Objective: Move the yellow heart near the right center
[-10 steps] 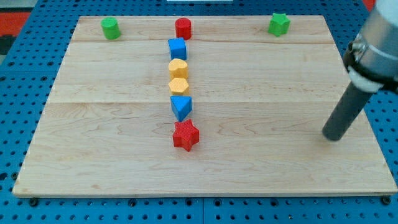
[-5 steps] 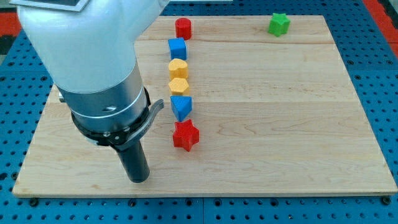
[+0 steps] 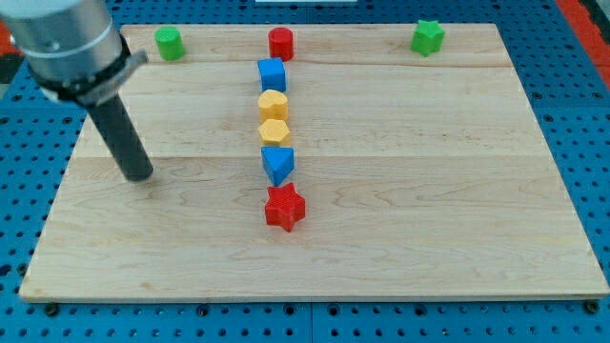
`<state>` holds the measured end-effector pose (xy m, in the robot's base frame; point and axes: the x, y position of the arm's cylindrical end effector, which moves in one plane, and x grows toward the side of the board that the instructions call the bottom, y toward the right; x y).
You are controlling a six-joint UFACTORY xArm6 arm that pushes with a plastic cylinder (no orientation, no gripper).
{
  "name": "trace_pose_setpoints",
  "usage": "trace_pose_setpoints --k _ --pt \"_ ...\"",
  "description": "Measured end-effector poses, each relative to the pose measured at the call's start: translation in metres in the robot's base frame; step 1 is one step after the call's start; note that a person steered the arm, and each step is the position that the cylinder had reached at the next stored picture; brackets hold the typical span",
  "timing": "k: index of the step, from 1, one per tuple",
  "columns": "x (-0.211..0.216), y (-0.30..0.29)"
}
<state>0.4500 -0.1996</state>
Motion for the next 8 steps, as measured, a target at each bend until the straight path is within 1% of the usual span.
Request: trace_pose_setpoints --k 1,2,4,5,8 --pt "-0.079 -0.009" --pt "-0.092 -0.008" --pt "-0.092 -0.008" --pt "-0.094 0.021" --pt "-0.09 0.226"
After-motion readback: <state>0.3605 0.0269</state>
